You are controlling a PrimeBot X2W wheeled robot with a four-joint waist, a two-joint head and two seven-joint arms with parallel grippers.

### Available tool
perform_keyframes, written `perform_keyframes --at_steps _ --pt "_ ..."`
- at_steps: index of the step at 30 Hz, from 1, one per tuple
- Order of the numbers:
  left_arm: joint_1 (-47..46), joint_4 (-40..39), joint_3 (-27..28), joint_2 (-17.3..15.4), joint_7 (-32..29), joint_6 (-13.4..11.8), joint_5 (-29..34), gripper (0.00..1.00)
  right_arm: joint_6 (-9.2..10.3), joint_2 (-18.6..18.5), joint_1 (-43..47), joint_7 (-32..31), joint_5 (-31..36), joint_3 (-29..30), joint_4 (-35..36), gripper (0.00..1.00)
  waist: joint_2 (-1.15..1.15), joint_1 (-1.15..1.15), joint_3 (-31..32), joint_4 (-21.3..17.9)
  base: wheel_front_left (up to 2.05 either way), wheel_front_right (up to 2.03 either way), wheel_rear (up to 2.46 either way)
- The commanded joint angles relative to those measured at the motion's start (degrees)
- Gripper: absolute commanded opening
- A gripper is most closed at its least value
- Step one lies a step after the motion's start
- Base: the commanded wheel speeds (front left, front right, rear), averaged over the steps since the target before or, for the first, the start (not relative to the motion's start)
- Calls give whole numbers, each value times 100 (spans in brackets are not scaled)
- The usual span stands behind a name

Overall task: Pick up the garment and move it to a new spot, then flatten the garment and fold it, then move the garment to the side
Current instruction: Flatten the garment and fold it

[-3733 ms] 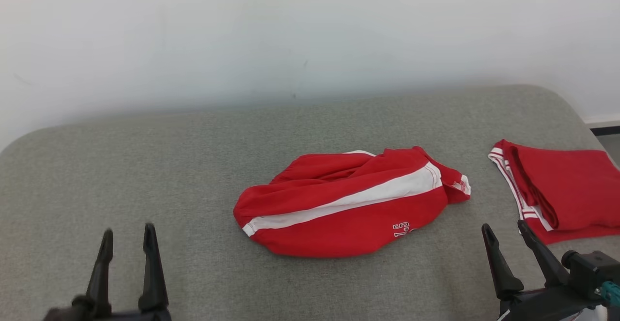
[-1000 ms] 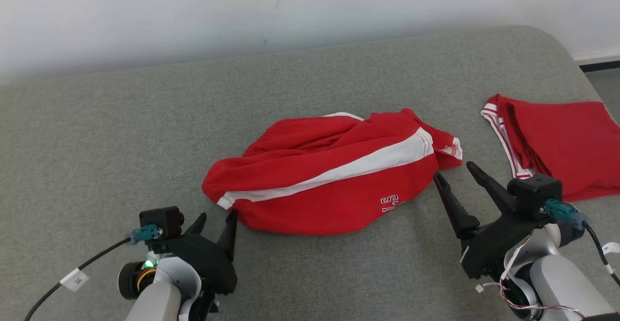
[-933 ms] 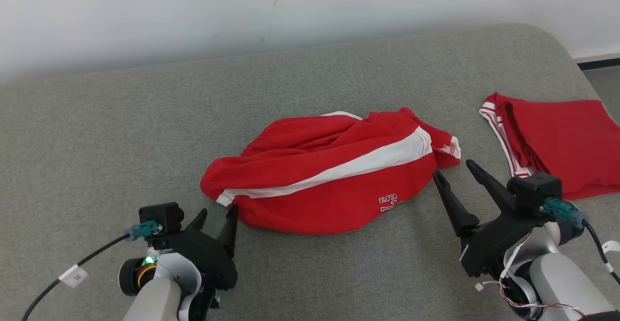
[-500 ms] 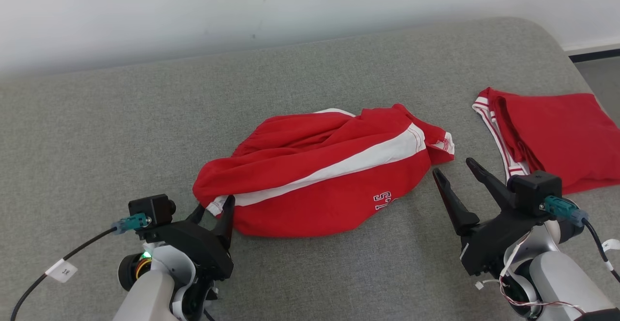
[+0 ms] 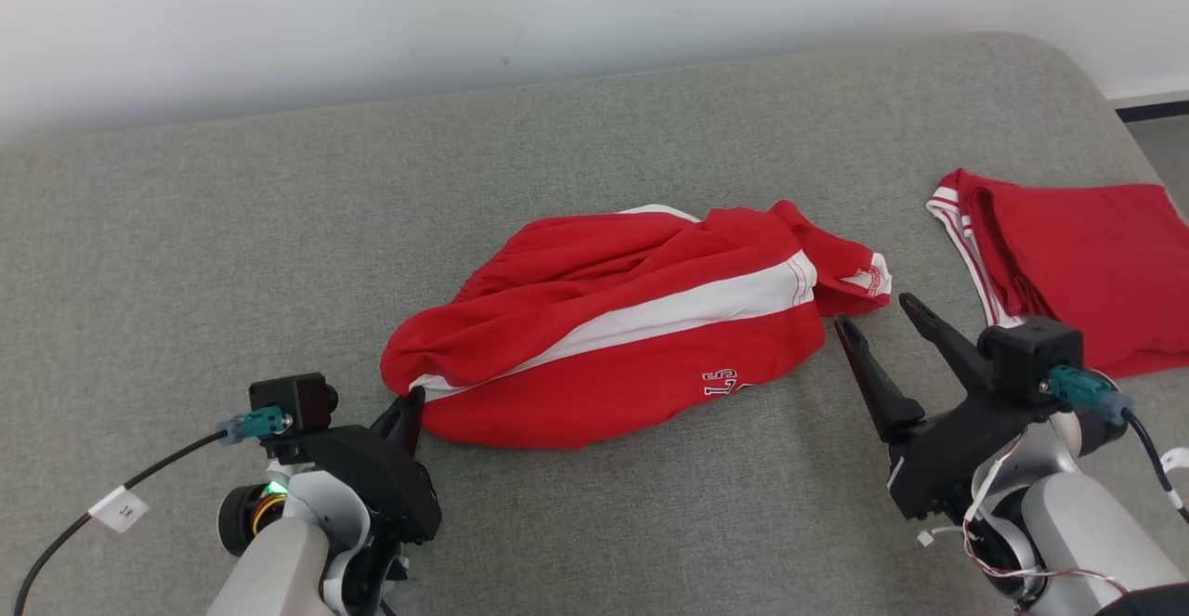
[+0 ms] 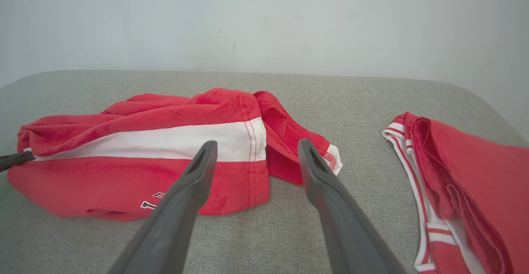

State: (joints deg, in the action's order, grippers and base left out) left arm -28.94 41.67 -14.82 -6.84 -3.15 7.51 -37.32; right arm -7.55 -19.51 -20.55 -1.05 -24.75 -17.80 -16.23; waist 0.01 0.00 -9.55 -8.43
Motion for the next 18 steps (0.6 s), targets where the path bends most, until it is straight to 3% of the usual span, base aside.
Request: perform_keyframes --at_steps 1,10,18 --pt "-34 18 -64 -36 -34 -7 61 0 12 -55 -110 -48 -4 -31 8 100 -1 0 -19 32 0 0 0" --pt "-159 -75 -278 19 48 -17 184 0 12 -27 -870 -1000 -171 144 -653 100 -1 0 -243 176 0 0 0" --pt "-288 -55 -410 87 83 -21 242 0 12 93 -1403 -1233 -345 -107 -1365 100 -1 0 -400 359 0 0 0"
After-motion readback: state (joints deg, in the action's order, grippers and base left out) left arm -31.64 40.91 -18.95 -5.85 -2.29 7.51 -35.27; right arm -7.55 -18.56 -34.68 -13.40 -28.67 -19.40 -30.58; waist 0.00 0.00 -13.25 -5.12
